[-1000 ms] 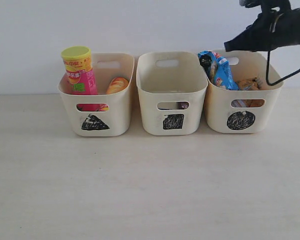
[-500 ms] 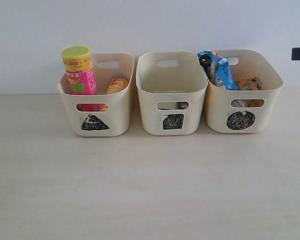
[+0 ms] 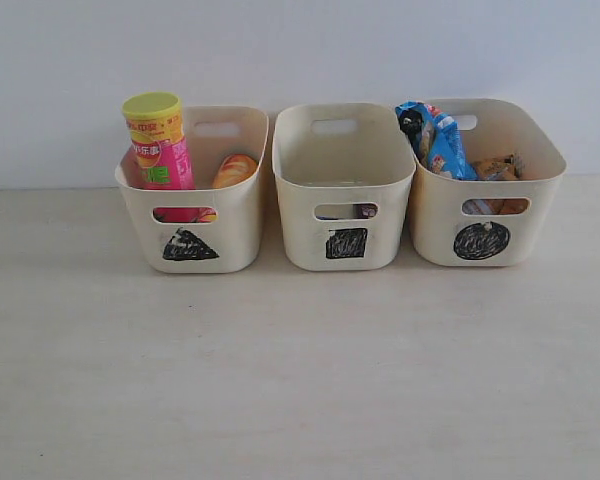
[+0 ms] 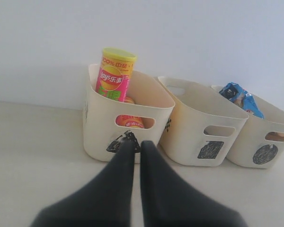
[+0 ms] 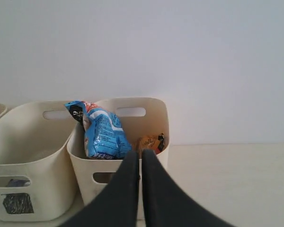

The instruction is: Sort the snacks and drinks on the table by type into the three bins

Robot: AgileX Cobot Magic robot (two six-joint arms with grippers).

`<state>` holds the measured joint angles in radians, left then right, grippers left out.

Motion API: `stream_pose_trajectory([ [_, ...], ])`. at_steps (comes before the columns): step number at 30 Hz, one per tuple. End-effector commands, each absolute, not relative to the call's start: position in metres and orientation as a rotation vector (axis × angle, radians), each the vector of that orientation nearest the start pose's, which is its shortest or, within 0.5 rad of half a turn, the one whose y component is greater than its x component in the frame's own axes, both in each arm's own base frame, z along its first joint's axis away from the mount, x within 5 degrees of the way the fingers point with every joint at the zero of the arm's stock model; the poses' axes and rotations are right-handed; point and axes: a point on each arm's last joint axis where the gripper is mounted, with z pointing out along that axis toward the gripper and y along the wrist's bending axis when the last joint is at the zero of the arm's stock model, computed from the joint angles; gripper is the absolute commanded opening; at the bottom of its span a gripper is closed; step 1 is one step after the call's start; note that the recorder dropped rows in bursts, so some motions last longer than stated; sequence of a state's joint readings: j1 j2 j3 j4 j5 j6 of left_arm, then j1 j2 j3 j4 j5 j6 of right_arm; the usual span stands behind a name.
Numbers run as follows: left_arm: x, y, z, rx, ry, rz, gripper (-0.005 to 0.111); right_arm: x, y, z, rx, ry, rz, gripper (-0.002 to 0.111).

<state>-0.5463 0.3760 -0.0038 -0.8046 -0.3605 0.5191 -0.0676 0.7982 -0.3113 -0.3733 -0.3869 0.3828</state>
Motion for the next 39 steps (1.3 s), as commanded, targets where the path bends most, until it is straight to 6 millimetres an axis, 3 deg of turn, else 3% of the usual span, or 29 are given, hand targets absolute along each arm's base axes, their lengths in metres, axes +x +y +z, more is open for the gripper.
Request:
stream_pose_trajectory([
  [1,0.085,-0.026,0.209,0.057,1.622,-0.412,0.004,0.117,0.005,0.254,0.008,1.512,0.123,0.000],
  [7,0.085,-0.026,0.209,0.058,1.624,-0.413,0.004,0.078,0.009,0.249,0.030,1.304,0.195,0.000],
  [12,0.085,-0.026,0.209,0.028,1.628,-0.444,0.004,0.065,0.009,0.239,0.052,1.240,0.232,0.000],
  [33,0.085,-0.026,0.209,0.053,1.624,-0.418,0.004,0.063,0.009,0.240,0.052,1.230,0.229,0.000],
  [37,0.085,-0.027,0.209,-0.031,1.632,-0.509,0.004,0.063,0.009,0.240,0.052,1.230,0.229,0.000],
  [39,0.084,-0.028,0.211,0.028,1.602,-0.475,0.004,0.063,0.009,0.240,0.052,1.230,0.229,0.000],
])
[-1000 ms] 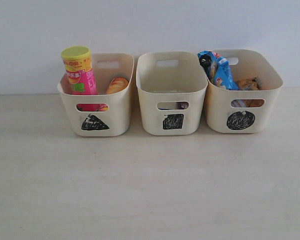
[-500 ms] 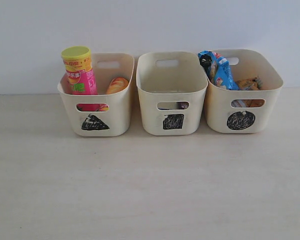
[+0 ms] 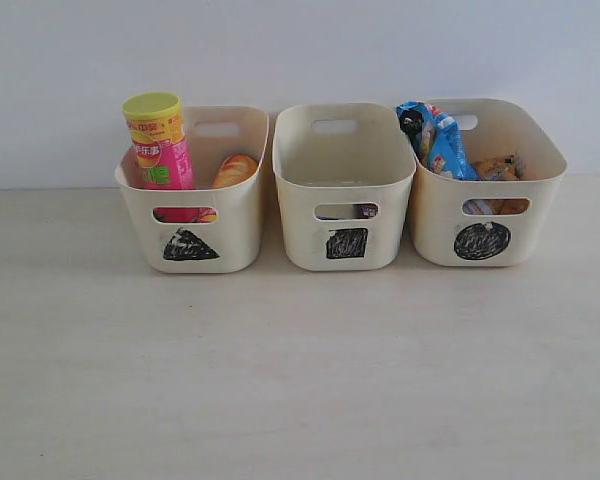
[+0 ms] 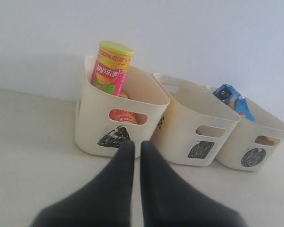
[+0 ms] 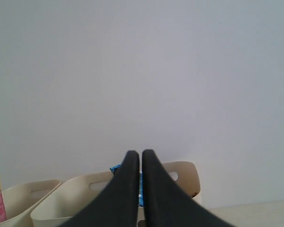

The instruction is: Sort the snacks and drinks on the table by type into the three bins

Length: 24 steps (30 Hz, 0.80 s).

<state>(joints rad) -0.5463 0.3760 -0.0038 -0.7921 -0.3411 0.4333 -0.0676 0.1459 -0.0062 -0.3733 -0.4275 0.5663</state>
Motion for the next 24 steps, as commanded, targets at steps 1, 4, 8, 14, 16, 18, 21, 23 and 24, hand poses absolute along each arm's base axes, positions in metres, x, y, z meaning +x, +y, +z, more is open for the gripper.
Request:
stream_pose_trajectory([
  [1,0.084,-0.028,0.212,0.058,1.587,-0.460,0.004,0.063,0.009,0.240,0.052,1.230,0.229,0.000],
  [4,0.083,-0.030,0.217,0.115,1.526,-0.436,0.004,0.063,0.009,0.240,0.052,1.230,0.229,0.000],
  [8,0.085,-0.025,0.217,0.046,1.537,-0.416,0.004,0.063,0.009,0.240,0.052,1.230,0.229,0.000],
  [14,0.085,-0.015,0.206,-0.026,1.642,-0.289,0.004,0.063,0.009,0.240,0.052,1.230,0.229,0.000],
  [16,0.082,-0.012,0.203,-0.038,1.671,-0.255,0.004,0.063,0.009,0.240,0.052,1.230,0.229,0.000],
  [18,0.076,-0.009,0.201,-0.055,1.682,-0.233,0.004,0.063,0.009,0.240,0.052,1.230,0.229,0.000],
  [21,0.067,-0.005,0.201,-0.083,1.664,-0.195,0.004,0.063,0.009,0.240,0.052,1.230,0.229,0.000],
  [23,0.062,-0.002,0.199,-0.107,1.671,-0.166,0.004,0.063,0.009,0.240,0.052,1.230,0.229,0.000],
  [24,0.060,-0.001,0.197,-0.122,1.672,-0.146,0.004,0.063,0.009,0.240,0.052,1.230,0.229,0.000],
])
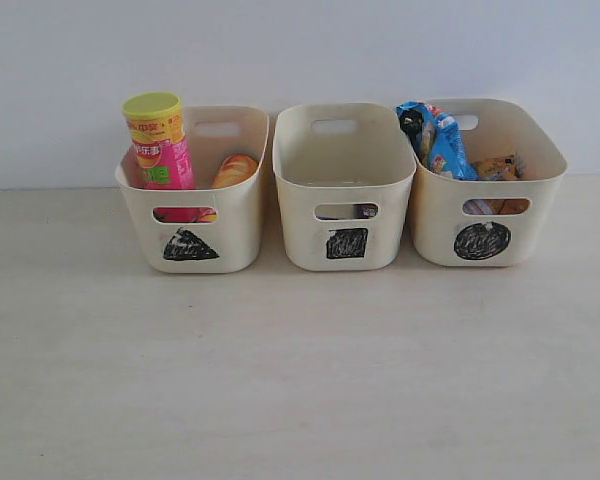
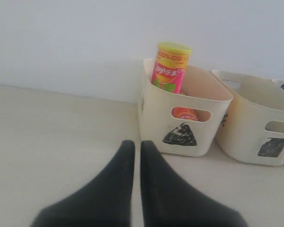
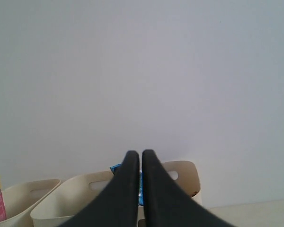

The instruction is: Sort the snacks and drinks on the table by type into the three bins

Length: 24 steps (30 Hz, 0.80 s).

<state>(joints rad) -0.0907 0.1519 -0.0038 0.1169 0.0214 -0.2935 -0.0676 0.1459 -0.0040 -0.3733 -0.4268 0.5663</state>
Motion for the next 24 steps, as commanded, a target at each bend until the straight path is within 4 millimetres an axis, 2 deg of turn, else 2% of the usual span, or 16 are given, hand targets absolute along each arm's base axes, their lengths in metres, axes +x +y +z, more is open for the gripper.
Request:
stream_pose_trajectory([
  [1,0.058,0.001,0.196,-0.135,1.676,-0.123,0.004,0.063,0.009,0.240,0.052,1.230,0.229,0.000],
  [6,0.054,0.007,0.186,-0.197,1.775,-0.030,0.004,0.063,0.009,0.240,0.052,1.230,0.229,0.000],
  [11,0.054,0.007,0.186,-0.166,1.777,0.013,0.004,0.063,0.009,0.240,0.052,1.229,0.230,0.000],
  [24,0.054,0.007,0.186,-0.167,1.779,0.011,0.004,0.063,0.009,0.240,0.051,1.227,0.230,0.000],
])
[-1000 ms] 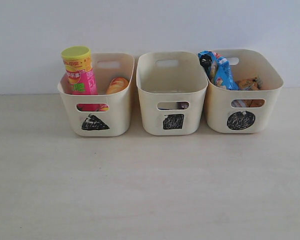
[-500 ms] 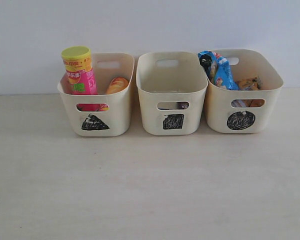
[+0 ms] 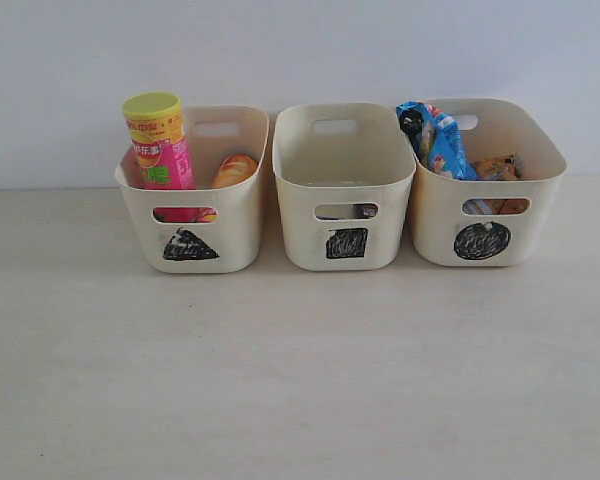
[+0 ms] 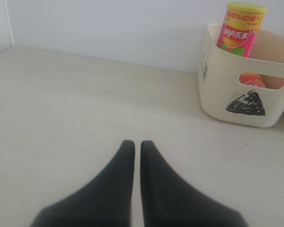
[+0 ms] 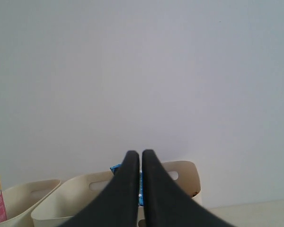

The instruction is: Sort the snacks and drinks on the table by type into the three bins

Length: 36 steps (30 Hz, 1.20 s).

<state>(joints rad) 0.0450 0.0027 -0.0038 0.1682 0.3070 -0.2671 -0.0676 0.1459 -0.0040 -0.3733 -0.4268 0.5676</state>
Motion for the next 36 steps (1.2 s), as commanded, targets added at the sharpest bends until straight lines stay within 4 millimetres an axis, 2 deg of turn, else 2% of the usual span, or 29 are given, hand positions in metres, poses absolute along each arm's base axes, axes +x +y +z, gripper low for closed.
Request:
stream_pose_trajectory([
  [1,0.054,0.007,0.186,-0.167,1.779,0.011,0.004,0.063,0.009,0.240,0.051,1.227,0.230,0.000],
  [22,0.054,0.007,0.186,-0.167,1.779,0.011,0.004,0.063,0.009,0.240,0.051,1.227,0.230,0.000],
  [25,0.054,0.007,0.186,-0.170,1.778,0.005,0.004,0.063,0.009,0.240,0.019,1.230,0.181,0.000],
  [31,0.054,0.004,0.187,0.025,1.777,0.118,0.004,0.067,0.004,0.223,0.020,1.420,0.071,0.000],
  [36,0.054,0.004,0.187,0.027,1.773,0.119,0.004,0.068,0.001,0.214,-0.057,1.516,-0.063,0.000],
])
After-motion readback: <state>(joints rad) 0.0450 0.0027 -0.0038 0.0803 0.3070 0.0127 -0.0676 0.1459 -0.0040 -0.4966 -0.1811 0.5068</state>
